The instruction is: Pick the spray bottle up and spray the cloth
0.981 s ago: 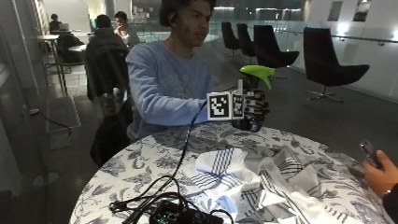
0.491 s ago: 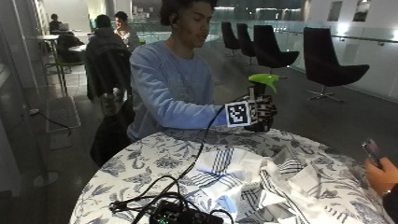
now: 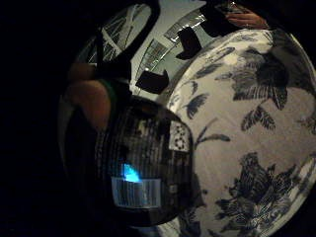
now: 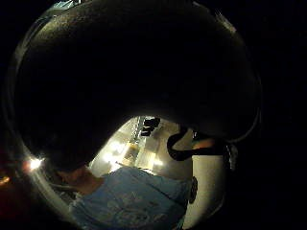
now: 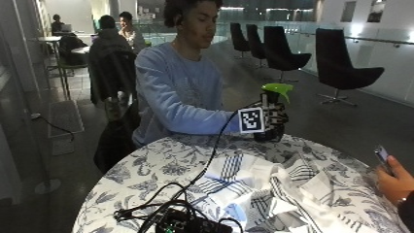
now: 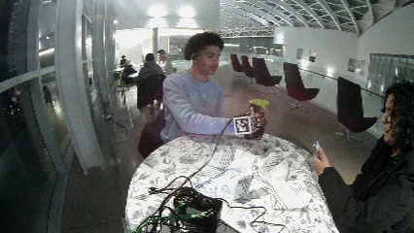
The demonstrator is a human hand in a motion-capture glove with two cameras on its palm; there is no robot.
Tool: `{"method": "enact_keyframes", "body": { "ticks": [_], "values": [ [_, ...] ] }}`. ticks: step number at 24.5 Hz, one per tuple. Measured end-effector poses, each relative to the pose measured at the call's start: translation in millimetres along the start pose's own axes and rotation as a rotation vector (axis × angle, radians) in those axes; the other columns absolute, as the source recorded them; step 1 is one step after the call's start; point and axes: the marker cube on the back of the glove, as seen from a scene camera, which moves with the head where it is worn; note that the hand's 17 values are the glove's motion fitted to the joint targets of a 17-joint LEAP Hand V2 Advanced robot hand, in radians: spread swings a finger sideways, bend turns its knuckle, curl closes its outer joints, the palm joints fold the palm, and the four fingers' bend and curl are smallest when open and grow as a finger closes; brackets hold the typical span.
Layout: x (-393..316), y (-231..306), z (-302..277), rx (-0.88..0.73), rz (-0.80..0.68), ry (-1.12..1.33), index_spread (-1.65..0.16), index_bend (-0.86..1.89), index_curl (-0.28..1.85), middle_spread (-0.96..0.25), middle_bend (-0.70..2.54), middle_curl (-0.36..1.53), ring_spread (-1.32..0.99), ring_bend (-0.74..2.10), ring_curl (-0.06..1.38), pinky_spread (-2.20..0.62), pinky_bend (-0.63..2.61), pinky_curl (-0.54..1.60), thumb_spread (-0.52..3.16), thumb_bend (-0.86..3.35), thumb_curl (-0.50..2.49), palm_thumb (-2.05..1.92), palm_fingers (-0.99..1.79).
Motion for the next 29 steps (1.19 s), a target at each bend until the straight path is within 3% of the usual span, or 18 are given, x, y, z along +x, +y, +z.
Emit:
{"method": "enact_keyframes", "body": {
  "ticks": [7,11,18,23,29],
  "values": [
    [-8,31,-49,0.027,0.014,0.083,-0.23,0.08,0.37,-0.06,0.29,0.49,-0.01,0.37,0.40,0.18,0.20,0.31,1.02,-0.03,0.59,0.83,0.91],
    [-8,85,-108,-0.042,0.042,0.420,-0.24,0.15,0.36,-0.06,0.32,0.49,0.00,0.31,0.37,0.19,0.14,0.30,1.06,-0.03,0.57,0.81,0.86],
    [12,194,-218,0.012,0.146,0.808,-0.25,0.19,0.38,-0.05,0.31,0.48,0.02,0.23,0.35,0.20,0.15,0.28,1.11,-0.03,0.53,0.77,0.82],
    [22,262,-279,0.085,0.250,0.907,-0.26,0.19,0.39,-0.05,0.30,0.47,0.02,0.20,0.34,0.21,0.15,0.27,1.14,-0.02,0.51,0.77,0.83],
    [30,302,-315,0.135,0.317,0.945,-0.26,0.20,0.40,-0.05,0.31,0.46,0.03,0.18,0.33,0.22,0.14,0.25,1.16,-0.01,0.50,0.80,0.83]
  ]
}}
